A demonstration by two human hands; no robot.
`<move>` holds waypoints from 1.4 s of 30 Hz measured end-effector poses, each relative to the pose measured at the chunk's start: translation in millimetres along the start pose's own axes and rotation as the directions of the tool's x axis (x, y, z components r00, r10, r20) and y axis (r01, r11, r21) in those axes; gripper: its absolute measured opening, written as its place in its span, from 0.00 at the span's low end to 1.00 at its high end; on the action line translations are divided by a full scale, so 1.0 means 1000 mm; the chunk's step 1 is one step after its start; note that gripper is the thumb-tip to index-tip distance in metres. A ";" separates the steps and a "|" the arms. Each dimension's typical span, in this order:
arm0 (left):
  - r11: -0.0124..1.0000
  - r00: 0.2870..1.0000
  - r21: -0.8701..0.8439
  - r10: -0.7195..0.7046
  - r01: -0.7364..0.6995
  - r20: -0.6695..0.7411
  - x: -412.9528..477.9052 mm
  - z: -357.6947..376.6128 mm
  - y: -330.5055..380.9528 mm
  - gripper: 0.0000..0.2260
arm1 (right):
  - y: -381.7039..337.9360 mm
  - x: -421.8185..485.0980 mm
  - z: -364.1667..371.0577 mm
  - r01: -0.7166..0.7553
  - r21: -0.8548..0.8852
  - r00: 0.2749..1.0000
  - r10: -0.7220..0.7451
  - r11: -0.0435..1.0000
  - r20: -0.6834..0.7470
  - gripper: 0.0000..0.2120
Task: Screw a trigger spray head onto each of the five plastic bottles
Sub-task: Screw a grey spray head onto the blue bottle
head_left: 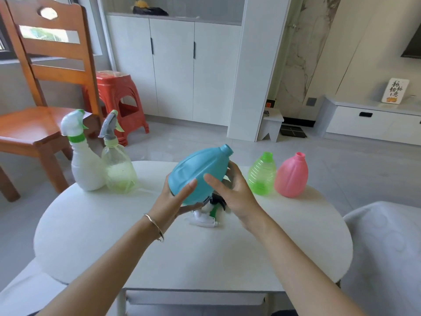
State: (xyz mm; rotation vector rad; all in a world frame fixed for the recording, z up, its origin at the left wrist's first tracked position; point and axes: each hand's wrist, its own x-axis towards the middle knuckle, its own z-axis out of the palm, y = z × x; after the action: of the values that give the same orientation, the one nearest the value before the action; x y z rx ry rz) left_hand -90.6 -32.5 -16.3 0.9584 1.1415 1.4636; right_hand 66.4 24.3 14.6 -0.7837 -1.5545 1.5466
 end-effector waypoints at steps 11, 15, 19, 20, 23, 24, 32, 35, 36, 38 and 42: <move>0.999 0.986 0.008 0.043 -0.042 -0.160 -0.026 -0.085 0.037 0.40 | 0.043 0.024 -0.001 -0.011 -0.748 0.952 0.235 0.664 0.194 0.35; 0.999 0.984 0.025 0.031 -0.027 -0.175 -0.031 -0.100 0.038 0.41 | 0.059 0.031 -0.001 0.089 -0.776 0.957 0.163 0.624 0.241 0.28; 0.999 0.982 0.025 0.033 -0.029 -0.184 -0.032 -0.106 0.039 0.42 | 0.072 0.038 0.009 0.218 -0.813 0.964 0.009 0.540 0.265 0.09; 0.999 0.982 0.023 0.033 -0.029 -0.185 -0.032 -0.106 0.040 0.42 | 0.073 0.040 0.011 0.212 -0.829 0.972 -0.021 0.518 0.235 0.08; 0.999 0.982 0.025 0.035 -0.031 -0.184 -0.030 -0.109 0.040 0.43 | 0.071 0.045 0.013 0.134 -0.832 0.990 -0.107 0.539 0.090 0.08; 0.999 0.982 0.031 0.039 -0.034 -0.184 -0.030 -0.110 0.040 0.44 | 0.070 0.046 0.012 0.108 -0.813 0.989 -0.147 0.573 0.028 0.09; 1.000 0.977 0.029 0.015 -0.009 -0.213 -0.023 -0.112 0.038 0.46 | 0.035 0.055 0.007 0.022 0.071 0.941 0.004 0.997 -0.338 0.09; 1.000 0.970 0.004 -0.010 0.011 -0.242 -0.021 -0.112 0.035 0.46 | 0.029 0.050 -0.004 -0.052 0.244 0.923 0.140 0.968 -0.359 0.11; 1.000 0.968 -0.008 -0.019 0.018 -0.250 -0.021 -0.112 0.034 0.46 | 0.028 0.049 -0.008 -0.062 0.234 0.916 0.149 0.970 -0.374 0.12; 0.999 0.963 -0.027 -0.037 0.031 -0.266 -0.020 -0.114 0.032 0.47 | 0.026 0.046 -0.014 -0.072 0.198 0.909 0.145 0.978 -0.389 0.14; 0.998 0.960 -0.001 -0.066 0.068 -0.271 -0.021 -0.116 0.030 0.46 | 0.018 0.039 -0.016 -0.106 0.183 0.917 0.167 0.977 -0.362 0.14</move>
State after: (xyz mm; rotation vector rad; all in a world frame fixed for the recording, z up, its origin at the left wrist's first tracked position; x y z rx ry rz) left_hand -204.5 -74.3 -15.0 0.7319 1.3650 1.5687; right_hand 58.8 67.0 -0.5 -1.0459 -1.1009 1.4917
